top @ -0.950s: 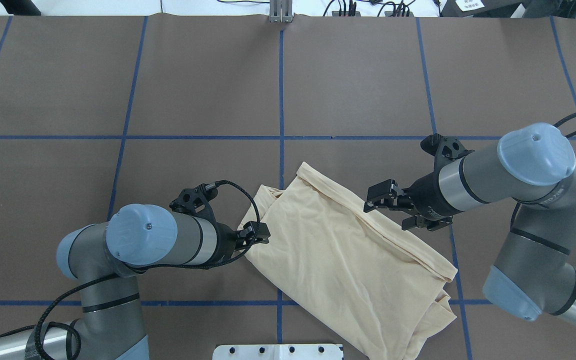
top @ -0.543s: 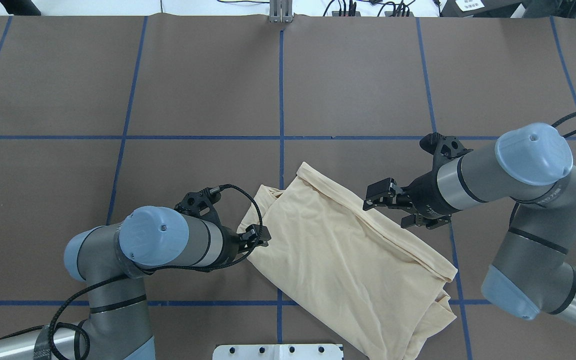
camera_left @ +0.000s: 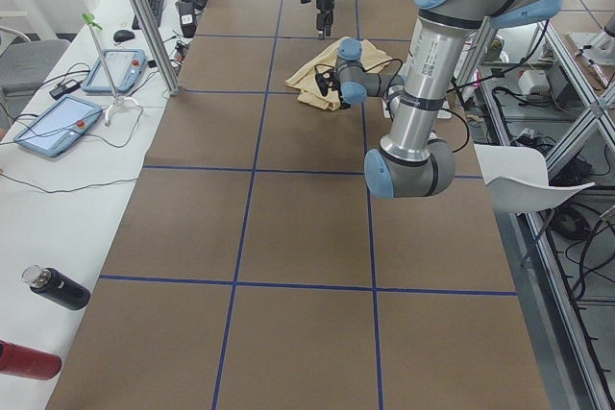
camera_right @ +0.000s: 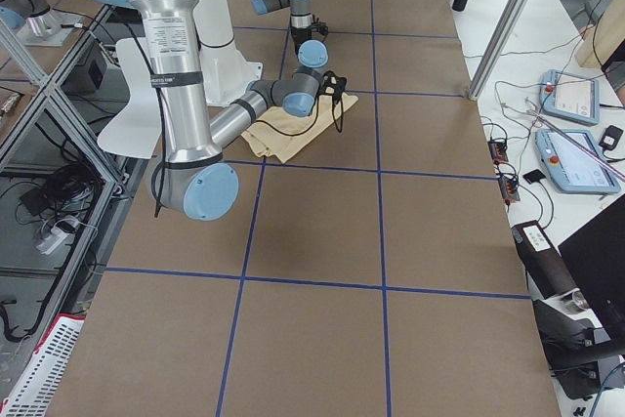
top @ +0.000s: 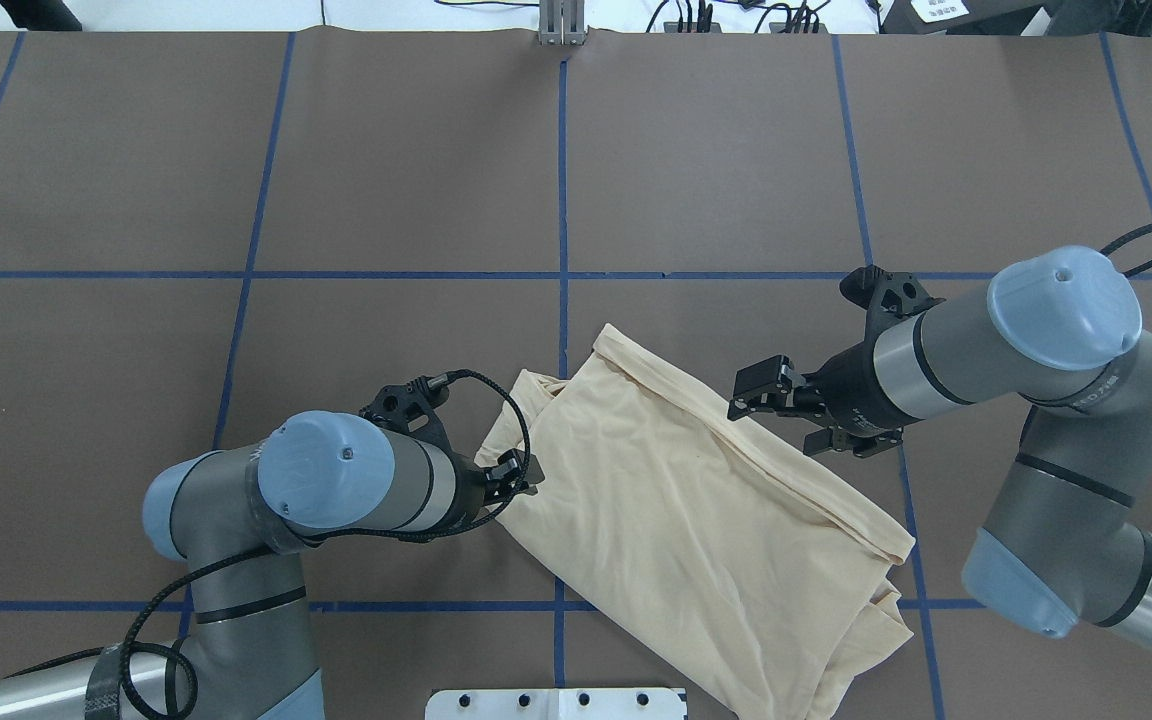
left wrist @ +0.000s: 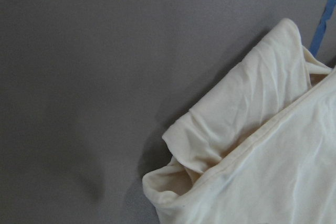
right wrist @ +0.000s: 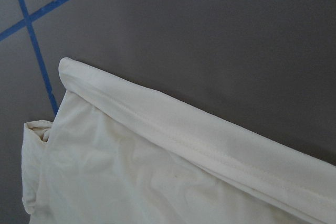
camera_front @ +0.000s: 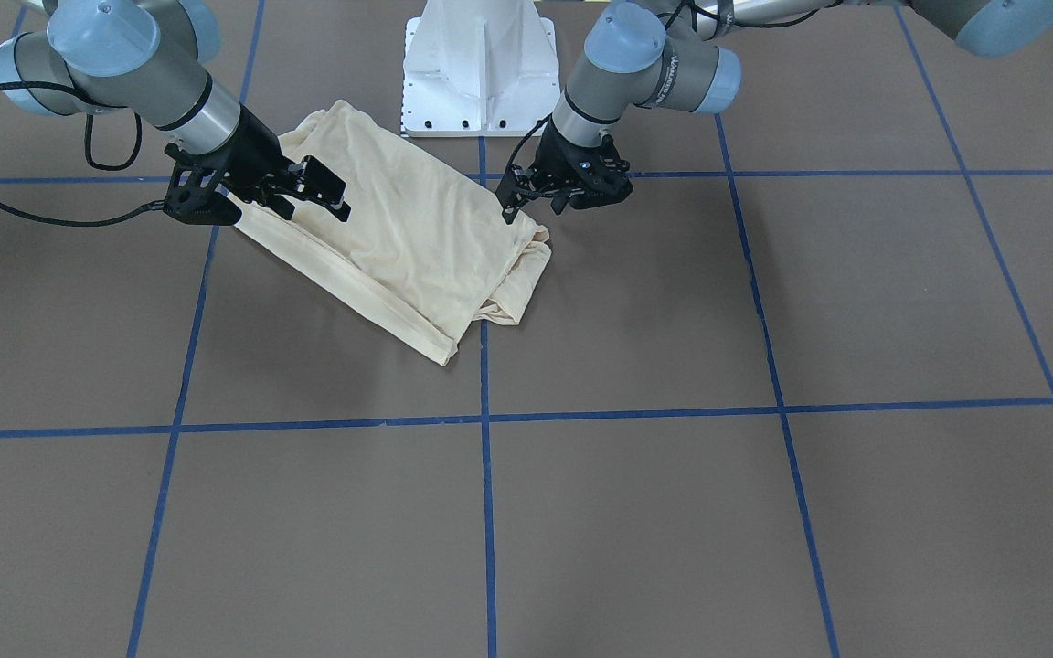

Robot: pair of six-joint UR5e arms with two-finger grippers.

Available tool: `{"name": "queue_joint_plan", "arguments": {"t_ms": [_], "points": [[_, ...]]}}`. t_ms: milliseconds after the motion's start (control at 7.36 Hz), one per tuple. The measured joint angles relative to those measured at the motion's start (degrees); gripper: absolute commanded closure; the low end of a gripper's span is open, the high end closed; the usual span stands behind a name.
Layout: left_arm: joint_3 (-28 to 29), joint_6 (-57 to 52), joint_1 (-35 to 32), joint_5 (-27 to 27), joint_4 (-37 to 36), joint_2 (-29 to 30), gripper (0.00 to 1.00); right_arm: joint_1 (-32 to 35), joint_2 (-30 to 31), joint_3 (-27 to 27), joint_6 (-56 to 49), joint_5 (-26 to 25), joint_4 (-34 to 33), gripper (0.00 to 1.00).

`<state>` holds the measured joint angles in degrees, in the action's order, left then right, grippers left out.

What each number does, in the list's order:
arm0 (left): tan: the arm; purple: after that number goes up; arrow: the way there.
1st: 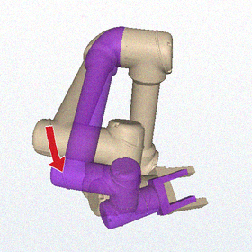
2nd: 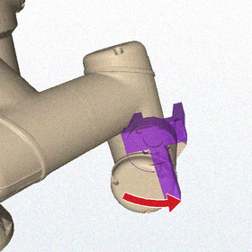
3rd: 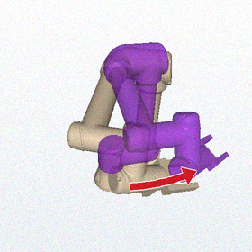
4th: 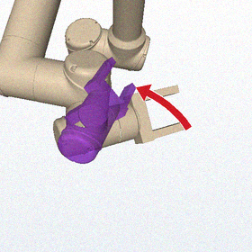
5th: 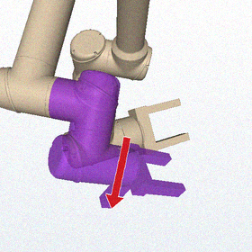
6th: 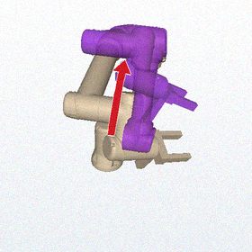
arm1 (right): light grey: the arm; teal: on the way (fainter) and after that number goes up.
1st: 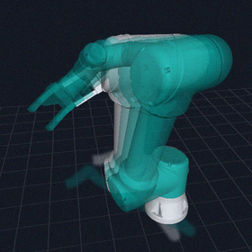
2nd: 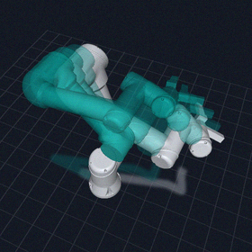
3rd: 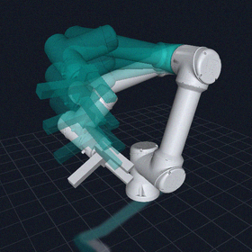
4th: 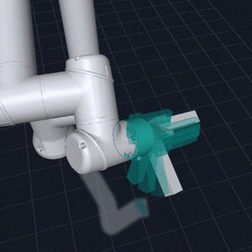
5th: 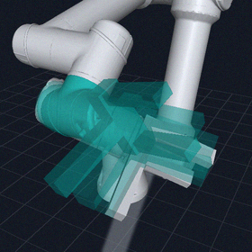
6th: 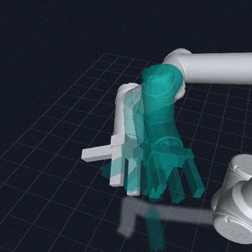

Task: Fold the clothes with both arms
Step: 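Grasp the shirt corner nearest the left gripper while the right gripper releases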

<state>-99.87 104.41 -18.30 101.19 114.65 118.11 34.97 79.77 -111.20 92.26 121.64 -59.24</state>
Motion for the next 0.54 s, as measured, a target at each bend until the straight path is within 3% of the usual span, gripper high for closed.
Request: {"name": "queue_joint_plan", "arguments": {"t_ms": [407, 543], "points": [[1.0, -0.1, -0.1, -0.1, -0.2, 0.5, 0.26, 0.0, 0.0, 0.1, -0.1, 0.0, 0.0, 0.0], [1.2, -0.1, -0.2, -0.1, -0.2, 0.5, 0.26, 0.0, 0.0, 0.2, -0.1, 0.0, 0.0, 0.0]]}}
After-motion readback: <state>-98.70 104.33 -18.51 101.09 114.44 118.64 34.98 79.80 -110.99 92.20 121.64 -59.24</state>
